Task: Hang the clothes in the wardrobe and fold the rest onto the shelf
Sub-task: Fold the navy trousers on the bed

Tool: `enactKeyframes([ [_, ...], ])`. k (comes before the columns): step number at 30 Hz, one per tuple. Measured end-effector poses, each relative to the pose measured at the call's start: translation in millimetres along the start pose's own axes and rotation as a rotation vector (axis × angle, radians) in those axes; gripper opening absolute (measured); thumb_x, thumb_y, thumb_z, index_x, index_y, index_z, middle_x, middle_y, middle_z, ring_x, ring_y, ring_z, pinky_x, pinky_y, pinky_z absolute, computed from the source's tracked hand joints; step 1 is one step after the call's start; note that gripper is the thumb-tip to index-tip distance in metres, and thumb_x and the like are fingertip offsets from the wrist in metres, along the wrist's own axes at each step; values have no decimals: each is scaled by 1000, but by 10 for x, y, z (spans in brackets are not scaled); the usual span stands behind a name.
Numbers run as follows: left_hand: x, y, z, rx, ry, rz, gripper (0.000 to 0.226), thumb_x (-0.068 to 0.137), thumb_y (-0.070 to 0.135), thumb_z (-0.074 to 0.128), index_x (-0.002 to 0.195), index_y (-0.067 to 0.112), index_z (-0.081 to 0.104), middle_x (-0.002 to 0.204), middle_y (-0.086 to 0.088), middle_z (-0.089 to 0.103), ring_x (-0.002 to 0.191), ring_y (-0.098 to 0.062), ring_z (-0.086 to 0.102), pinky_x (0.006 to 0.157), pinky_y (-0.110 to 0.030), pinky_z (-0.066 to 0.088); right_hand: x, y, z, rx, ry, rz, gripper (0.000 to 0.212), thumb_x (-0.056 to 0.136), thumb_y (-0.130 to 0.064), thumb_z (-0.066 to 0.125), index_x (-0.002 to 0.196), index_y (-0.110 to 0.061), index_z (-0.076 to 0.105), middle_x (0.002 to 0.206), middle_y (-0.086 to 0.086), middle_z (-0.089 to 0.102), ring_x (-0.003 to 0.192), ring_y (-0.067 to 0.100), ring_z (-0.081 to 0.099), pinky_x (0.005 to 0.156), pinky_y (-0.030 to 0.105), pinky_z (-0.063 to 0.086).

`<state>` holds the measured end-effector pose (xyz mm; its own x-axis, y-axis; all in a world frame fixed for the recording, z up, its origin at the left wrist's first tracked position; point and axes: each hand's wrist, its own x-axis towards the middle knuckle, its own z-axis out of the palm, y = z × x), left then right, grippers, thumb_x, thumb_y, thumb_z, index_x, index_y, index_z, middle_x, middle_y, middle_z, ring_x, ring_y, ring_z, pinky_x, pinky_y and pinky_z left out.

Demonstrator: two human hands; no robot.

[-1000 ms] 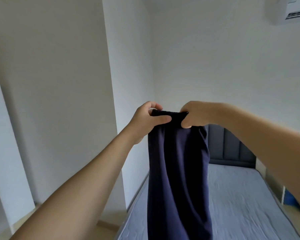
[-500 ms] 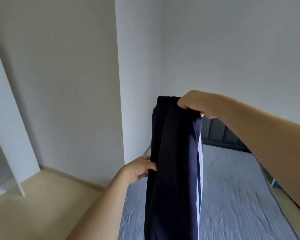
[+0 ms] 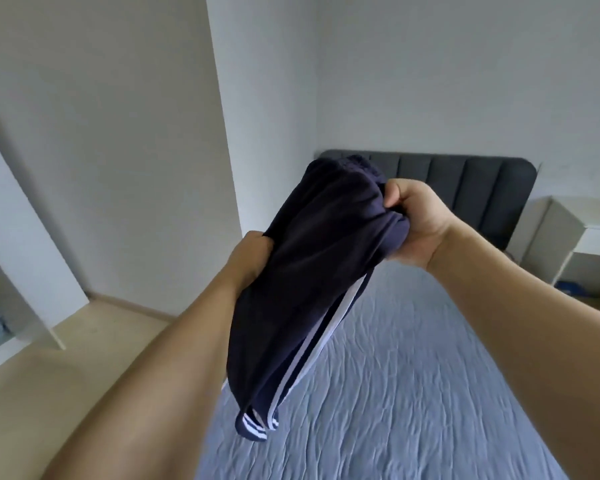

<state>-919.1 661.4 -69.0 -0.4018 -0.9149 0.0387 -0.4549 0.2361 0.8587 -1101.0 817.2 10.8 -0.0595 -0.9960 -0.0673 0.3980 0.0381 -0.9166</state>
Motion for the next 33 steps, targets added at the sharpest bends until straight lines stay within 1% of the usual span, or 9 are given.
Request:
enactKeyframes([
  [3,138,93,351,184,-100,-25,13,73,17,40,63,12,45,66,-3,53,61,-22,46,58,-31,32,-158,84,-548,19,166,48,38,32,-8,65,67,-12,52,72,5,47,64,22,52,66,26,44],
  [5,224,73,735,321,-173,-65,17,79,20,41,78,12,56,80,-5,61,73,-24,57,62,-32,39,-295,187,-972,3,302,128,7,57,-5,53,53,-9,57,58,5,54,50,19,56,53,19,49],
  [6,258,37,916,395,-204,-76,20,82,20,40,86,12,58,87,-6,62,79,-25,59,66,-32,42,-334,260,-1186,-17,371,180,20,67,-4,43,56,-8,58,56,5,55,47,19,57,49,19,50],
  [10,441,-343,2182,607,-363,-94,27,87,19,39,103,11,60,104,-10,61,93,-28,58,78,-33,47,-507,834,-2282,-6,617,431,20,64,-4,38,79,-8,50,68,7,51,59,22,53,60,28,54],
  [18,488,-1664,4928,930,-558,-21,45,91,25,40,134,13,40,135,-12,47,121,-31,45,102,-39,36,-713,2482,-4520,-30,894,638,16,77,-1,40,82,-8,53,73,8,52,64,22,54,74,39,56],
  [22,194,-2422,6105,888,-581,140,40,90,26,47,127,18,35,129,-5,40,117,-27,38,93,-34,36,-942,3547,-5721,-70,984,723,12,81,1,41,81,-7,51,76,9,48,65,21,50,75,40,54],
  [27,-643,-3331,7278,848,-849,300,30,91,32,47,117,18,46,119,-1,48,108,-24,45,87,-37,43,-1380,4866,-6904,-40,1218,681,18,83,0,40,75,-10,51,72,7,44,61,20,43,60,31,46],
  [31,-1227,-3859,8028,1001,-913,401,35,93,30,44,127,20,42,118,-2,47,107,-25,47,83,-37,44,-1703,5708,-7513,-24,1437,539,28,86,-8,48,108,-19,60,95,7,55,76,19,51,68,32,47],
  [33,-1356,-3981,8300,1042,-883,373,36,97,28,42,132,20,37,118,-3,47,107,-26,49,80,-38,43,-1802,5953,-7709,26,1541,459,48,89,-9,50,134,-25,45,112,4,56,83,16,55,78,32,50],
])
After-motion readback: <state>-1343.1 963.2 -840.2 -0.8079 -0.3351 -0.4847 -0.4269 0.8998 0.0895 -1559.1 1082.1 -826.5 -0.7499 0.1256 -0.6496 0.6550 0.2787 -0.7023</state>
